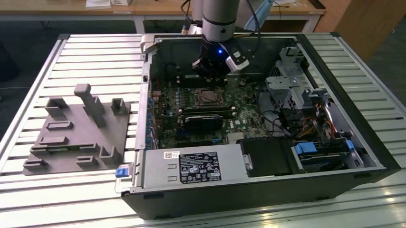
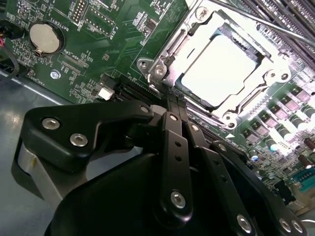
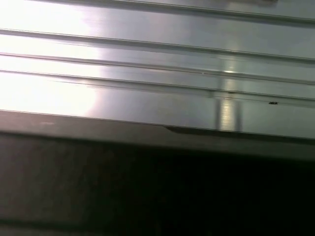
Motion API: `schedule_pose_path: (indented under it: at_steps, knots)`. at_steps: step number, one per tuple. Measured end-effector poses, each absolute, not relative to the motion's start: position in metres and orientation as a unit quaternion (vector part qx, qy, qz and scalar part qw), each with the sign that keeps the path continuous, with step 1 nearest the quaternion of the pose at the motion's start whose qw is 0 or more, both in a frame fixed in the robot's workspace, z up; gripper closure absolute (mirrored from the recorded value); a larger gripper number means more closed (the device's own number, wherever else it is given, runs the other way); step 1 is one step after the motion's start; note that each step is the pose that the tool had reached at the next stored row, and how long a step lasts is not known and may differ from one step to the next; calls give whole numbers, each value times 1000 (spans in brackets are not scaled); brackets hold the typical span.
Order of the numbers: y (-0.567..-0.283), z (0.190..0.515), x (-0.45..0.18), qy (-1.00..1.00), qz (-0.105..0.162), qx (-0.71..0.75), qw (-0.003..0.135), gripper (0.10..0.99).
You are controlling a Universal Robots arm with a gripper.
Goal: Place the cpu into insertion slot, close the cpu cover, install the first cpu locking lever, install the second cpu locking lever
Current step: 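Install the first cpu locking lever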
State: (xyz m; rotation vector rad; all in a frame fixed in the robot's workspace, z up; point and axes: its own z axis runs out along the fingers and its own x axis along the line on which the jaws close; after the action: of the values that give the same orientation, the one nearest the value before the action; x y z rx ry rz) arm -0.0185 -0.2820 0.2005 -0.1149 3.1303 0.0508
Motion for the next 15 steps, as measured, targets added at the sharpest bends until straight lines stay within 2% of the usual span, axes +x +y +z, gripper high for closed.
schedule_pose_path:
  at_steps: [15]
  knots:
    - [-281,198,-18,999,-4,-37,4,980]
